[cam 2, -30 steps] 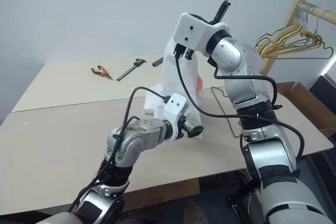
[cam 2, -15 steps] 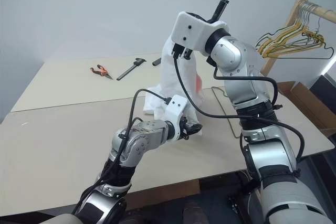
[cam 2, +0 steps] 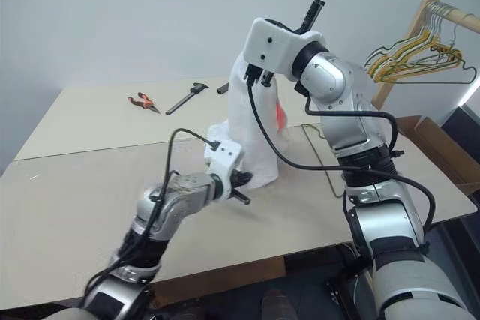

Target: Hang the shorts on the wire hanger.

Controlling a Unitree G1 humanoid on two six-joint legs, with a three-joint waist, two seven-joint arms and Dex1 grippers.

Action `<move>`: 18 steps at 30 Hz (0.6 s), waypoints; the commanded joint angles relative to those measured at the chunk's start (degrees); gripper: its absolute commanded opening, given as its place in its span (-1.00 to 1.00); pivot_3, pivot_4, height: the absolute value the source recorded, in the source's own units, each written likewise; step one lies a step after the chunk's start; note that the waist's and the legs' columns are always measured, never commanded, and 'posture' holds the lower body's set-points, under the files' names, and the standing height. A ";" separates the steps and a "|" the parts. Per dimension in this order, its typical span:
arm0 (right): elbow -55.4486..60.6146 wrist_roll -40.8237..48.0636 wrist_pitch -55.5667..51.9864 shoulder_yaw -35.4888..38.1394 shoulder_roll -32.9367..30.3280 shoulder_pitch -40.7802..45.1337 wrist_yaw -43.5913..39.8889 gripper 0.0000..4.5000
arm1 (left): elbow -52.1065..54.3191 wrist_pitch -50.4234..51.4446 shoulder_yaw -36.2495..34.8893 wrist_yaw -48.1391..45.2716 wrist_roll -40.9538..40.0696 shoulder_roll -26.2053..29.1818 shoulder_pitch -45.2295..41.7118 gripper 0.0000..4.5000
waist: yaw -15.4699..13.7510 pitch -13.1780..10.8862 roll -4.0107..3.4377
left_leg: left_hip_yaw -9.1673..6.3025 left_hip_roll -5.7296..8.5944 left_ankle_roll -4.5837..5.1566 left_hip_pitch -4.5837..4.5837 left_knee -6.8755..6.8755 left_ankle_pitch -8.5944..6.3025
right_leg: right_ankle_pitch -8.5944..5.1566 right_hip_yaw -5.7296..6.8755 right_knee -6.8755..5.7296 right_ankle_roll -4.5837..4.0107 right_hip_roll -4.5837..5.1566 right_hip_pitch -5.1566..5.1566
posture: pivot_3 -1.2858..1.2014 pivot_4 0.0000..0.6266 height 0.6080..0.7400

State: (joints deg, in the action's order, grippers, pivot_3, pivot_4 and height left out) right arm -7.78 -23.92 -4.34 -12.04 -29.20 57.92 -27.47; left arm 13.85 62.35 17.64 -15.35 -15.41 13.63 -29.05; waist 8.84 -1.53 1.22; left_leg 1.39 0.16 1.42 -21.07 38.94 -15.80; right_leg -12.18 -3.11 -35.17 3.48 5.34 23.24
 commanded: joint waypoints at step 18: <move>21.48 31.98 10.10 5.68 -26.53 -25.84 -40.48 -1.00 | 2.25 -37.17 -17.91 -31.78 6.23 48.78 11.07 -0.99 | -2.25 -0.11 -0.06 | -0.01 -0.10 0.07 -0.05 -0.02 -0.04 | -0.07 0.29 0.18 -0.08 0.01 -0.01 | -0.02 -1.00 1.00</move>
State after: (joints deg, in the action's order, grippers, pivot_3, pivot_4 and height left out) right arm 11.68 3.81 6.78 -9.82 -54.03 31.97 -64.56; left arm 16.57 31.62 3.29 -42.69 -9.37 60.01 -18.79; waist 6.59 -1.64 1.16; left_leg 1.41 0.03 1.48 -21.12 38.92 -15.84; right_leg -12.26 -2.82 -35.00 3.39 5.36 23.25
